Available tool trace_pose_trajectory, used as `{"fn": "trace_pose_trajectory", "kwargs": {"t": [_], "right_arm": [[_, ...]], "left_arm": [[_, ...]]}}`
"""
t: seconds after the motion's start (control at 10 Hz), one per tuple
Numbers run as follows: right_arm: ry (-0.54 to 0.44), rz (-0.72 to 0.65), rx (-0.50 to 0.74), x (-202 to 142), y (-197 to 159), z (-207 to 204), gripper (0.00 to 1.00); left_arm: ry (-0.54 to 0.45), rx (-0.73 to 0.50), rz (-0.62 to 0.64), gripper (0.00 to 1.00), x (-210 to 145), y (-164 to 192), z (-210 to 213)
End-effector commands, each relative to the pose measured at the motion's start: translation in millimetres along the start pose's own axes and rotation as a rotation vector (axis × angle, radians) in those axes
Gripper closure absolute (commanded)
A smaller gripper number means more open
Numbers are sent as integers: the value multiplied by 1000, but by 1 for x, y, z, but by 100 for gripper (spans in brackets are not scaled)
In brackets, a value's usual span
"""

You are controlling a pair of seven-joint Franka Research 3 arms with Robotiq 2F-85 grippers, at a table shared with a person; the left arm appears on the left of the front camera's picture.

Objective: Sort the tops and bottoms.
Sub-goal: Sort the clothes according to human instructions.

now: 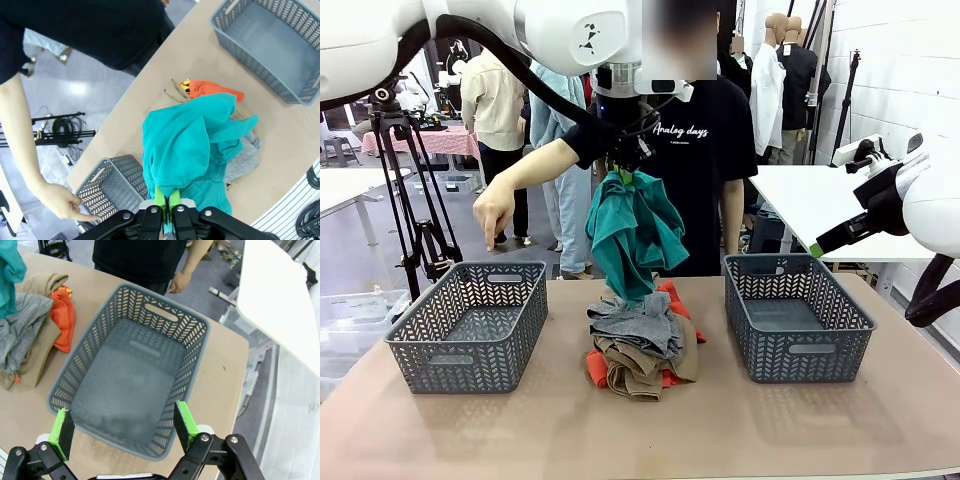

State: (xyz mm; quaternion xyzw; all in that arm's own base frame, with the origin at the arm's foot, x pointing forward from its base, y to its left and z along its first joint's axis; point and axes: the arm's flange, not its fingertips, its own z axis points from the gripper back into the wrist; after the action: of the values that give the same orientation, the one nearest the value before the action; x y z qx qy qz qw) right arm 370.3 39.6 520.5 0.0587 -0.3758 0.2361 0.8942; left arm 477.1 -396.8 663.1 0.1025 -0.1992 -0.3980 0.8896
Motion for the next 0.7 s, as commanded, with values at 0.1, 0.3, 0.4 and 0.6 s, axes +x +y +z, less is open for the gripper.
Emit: {"fn": "trace_pose_trajectory", "kwargs": {"t": [0.1, 0.3, 0.4, 0.6], "right_arm": [[-9, 2, 9, -1, -3, -2, 0], [-9, 2, 9, -1, -3, -2, 0], [-9, 2, 9, -1, -3, -2, 0], [-9, 2, 9, -1, -3, -2, 0]], "left_arm": [[-7, 93, 98, 100, -33, 35, 31], [8, 114, 104, 100, -52, 65, 50], [51, 152, 143, 100, -68, 80, 55], [120, 210, 231, 100, -95, 112, 45]]}}
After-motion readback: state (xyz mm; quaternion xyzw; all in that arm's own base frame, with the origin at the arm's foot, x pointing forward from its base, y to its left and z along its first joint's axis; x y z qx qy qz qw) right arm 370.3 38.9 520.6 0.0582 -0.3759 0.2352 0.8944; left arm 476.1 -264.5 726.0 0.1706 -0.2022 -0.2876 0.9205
